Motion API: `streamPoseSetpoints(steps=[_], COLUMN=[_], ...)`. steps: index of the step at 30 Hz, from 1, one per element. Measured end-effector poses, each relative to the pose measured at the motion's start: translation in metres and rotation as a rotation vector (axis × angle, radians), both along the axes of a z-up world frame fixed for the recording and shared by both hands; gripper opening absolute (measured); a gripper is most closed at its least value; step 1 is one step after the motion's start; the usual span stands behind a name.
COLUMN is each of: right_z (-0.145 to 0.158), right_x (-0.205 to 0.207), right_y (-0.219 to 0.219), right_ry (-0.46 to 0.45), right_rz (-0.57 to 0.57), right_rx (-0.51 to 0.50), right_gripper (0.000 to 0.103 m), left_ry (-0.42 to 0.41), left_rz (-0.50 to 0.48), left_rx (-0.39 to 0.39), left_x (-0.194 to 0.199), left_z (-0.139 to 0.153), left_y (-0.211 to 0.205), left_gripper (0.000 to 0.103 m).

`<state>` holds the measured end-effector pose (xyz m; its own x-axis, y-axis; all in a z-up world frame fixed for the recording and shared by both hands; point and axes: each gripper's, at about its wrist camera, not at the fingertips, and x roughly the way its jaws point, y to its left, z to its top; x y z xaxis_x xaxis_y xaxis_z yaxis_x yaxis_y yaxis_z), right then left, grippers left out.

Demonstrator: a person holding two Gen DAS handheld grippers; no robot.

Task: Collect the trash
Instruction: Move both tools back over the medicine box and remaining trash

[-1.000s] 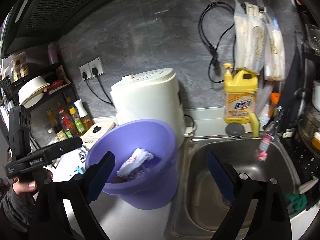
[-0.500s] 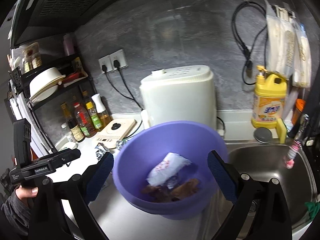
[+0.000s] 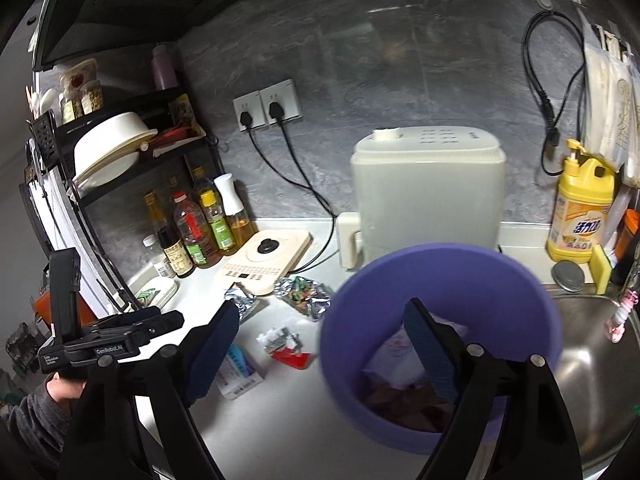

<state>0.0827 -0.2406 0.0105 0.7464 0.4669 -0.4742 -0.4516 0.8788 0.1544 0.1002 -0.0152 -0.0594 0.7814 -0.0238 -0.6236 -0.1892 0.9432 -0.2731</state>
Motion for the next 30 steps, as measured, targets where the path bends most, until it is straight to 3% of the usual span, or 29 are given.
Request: streamPoseSetpoints(steps=[7, 15, 23, 30], right_z=[-0.013, -0.034, -0.051, -0.059], right_x=[-0.009, -0.028, -0.060, -0.084], right_y=[0.044, 0.069, 0.059, 0.032], right_ry=[0.029, 0.069, 0.076, 0.099], right_rz=[-0.049, -0.159, -0.321, -0.463], right_rx=[-0.016, -0.030, -0.047, -0.053], right_gripper=[0.080, 0.079, 0.079, 0.079], left_ry=[0.065, 0.088, 0.058, 0.087], left_rz=[-0.090, -0.271, -0.486, -0.599], left_rx=[0.012, 0.014, -0.007, -0.034], left_x=[0.006, 0.021, 0.050, 0.078], left_z=[-0.026, -0.051, -0.062, -0.081], left_y=[0.029, 0.043, 0.028, 0.004], left_gripper=[0.093, 0.093, 0.093, 0.093])
